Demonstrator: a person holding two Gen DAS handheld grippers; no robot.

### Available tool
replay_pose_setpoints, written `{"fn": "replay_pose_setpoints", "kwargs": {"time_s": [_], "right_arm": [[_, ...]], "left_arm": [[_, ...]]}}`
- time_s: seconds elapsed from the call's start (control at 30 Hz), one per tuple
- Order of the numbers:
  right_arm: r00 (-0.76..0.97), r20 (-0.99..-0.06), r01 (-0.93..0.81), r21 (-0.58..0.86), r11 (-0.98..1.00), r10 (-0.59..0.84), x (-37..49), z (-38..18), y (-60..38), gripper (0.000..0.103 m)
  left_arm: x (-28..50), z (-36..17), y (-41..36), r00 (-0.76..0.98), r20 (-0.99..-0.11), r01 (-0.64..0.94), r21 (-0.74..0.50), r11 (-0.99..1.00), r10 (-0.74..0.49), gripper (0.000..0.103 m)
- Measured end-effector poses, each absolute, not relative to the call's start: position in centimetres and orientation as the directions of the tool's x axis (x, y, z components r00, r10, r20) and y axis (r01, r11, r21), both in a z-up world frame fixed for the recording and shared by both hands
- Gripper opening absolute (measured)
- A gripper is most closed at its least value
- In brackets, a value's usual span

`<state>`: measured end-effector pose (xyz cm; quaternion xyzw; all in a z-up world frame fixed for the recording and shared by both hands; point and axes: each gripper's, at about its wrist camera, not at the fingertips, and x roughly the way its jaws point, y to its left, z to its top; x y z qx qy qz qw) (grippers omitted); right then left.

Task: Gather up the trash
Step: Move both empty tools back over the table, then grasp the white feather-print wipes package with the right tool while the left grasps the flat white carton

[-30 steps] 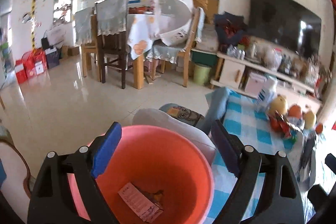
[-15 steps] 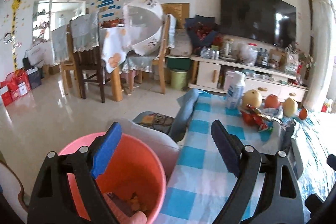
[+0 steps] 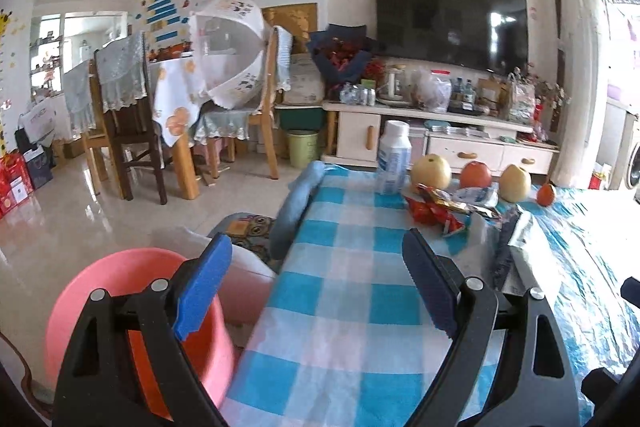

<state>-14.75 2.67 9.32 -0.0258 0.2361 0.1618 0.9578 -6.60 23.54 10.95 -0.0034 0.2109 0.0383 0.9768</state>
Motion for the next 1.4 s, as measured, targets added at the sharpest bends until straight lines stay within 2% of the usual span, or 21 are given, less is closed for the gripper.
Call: {"fn": "replay_pose_setpoints", "kwargs": {"time_s": [0.53,0.77,0.93,1.13,1.4], "right_arm": [[0.838,-0.453,-0.266,0.148,0.953,0.304,-14.6,10.2,-5.8,0.098],[0.811,-0.499,-0.232,0.205,0.951,0.306,-13.2,9.4,-9.1,0.098],[0.793,-0.532,-0.231,0.188,0.955,0.296,-11.8,8.6,-10.4,0.098],[0.753,-0.575,-0.228,0.228,0.947,0.32,-9.2,7.4,-12.2,0.098],[0.685,-0.613,-0.313,0.241,0.919,0.394,-5.4,5.4,-10.7,0.098]], "left_arm": [[-6.1,9.0,12.6,0.89,-0.451,0.143,0.124,0.982,-0.072,0.088],[-5.7,7.4,8.8,0.856,-0.498,0.236,0.144,0.961,-0.135,0.088],[-5.8,6.7,7.1,0.831,-0.526,0.293,0.137,0.946,-0.181,0.088],[-5.8,6.1,6.3,0.814,-0.548,0.349,0.193,0.917,-0.194,0.088],[-4.9,5.6,6.9,0.784,-0.589,0.394,0.229,0.89,-0.195,0.088]]}}
